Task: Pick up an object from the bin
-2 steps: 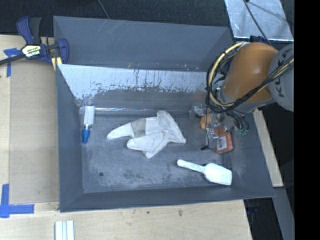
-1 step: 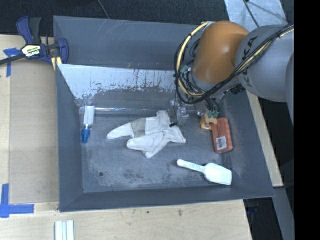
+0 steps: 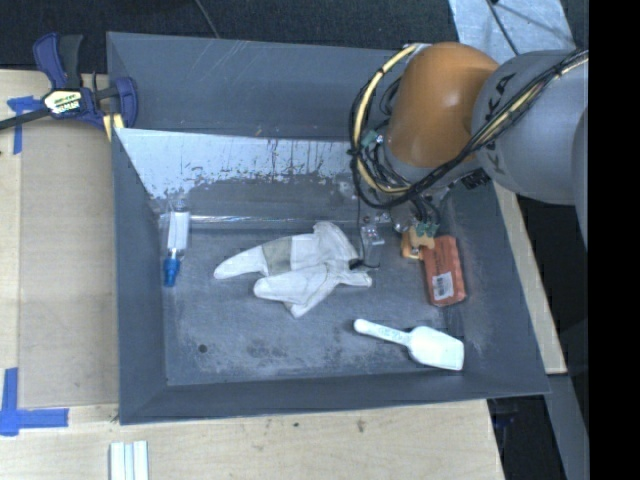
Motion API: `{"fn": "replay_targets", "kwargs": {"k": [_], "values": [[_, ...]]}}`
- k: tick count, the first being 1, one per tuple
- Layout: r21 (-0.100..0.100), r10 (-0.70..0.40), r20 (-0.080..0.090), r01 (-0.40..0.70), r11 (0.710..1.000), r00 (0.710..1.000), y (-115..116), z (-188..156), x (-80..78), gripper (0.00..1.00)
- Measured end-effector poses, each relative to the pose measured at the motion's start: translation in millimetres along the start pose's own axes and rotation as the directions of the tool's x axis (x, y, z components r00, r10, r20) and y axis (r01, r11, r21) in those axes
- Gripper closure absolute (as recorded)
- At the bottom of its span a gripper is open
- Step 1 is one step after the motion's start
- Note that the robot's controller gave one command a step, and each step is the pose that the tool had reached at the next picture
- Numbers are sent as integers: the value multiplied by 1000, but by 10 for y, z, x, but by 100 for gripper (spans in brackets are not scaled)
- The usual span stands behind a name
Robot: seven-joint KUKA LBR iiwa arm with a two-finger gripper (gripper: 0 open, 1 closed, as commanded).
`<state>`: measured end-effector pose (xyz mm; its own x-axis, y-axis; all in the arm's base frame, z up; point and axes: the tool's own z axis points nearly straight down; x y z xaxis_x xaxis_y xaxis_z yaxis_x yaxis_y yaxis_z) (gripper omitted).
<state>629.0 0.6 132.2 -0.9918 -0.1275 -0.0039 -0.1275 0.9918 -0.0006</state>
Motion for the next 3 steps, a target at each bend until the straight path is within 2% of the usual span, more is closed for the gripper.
{"fn": "replay_targets", "kwargs": {"k": [1,2,3], "values": [[0,0,0,0,1000,1000,0,0,0,0],[1,-61,2,61,998,998,246,301,157,0],[2,-202,12,202,979,979,563,566,211,100]]}}
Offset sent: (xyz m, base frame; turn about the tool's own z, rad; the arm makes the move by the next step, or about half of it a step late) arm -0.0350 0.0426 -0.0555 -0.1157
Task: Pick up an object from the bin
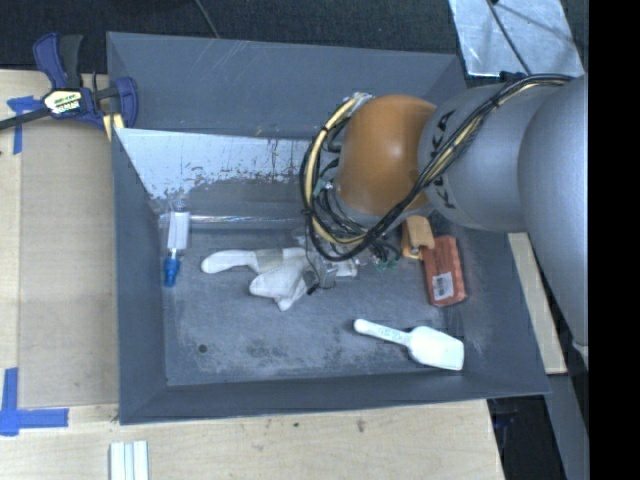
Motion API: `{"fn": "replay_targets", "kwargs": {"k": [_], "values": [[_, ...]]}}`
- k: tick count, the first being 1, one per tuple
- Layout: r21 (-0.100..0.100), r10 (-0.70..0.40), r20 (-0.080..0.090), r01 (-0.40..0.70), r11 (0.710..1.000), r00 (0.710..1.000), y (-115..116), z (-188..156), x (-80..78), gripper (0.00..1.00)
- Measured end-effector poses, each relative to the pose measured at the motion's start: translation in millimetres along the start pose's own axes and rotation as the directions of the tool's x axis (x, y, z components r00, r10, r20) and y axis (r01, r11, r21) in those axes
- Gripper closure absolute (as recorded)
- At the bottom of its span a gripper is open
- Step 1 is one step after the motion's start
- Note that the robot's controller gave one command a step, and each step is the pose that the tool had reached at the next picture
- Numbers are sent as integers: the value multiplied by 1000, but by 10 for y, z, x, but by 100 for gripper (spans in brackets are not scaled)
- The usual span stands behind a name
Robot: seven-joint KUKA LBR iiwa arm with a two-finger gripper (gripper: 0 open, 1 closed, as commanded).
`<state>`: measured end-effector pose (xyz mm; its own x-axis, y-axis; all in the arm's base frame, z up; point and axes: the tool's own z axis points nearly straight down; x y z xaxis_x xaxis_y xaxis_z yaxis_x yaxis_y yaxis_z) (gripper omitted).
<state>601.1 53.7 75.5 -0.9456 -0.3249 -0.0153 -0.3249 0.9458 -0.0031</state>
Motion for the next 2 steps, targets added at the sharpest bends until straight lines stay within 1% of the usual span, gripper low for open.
{"fn": "replay_targets", "kwargs": {"k": [1,2], "values": [[0,0,0,0,1000,1000,0,0,0,100],[-1,2,-10,-2,1000,1000,-207,-1455,133,100]]}}
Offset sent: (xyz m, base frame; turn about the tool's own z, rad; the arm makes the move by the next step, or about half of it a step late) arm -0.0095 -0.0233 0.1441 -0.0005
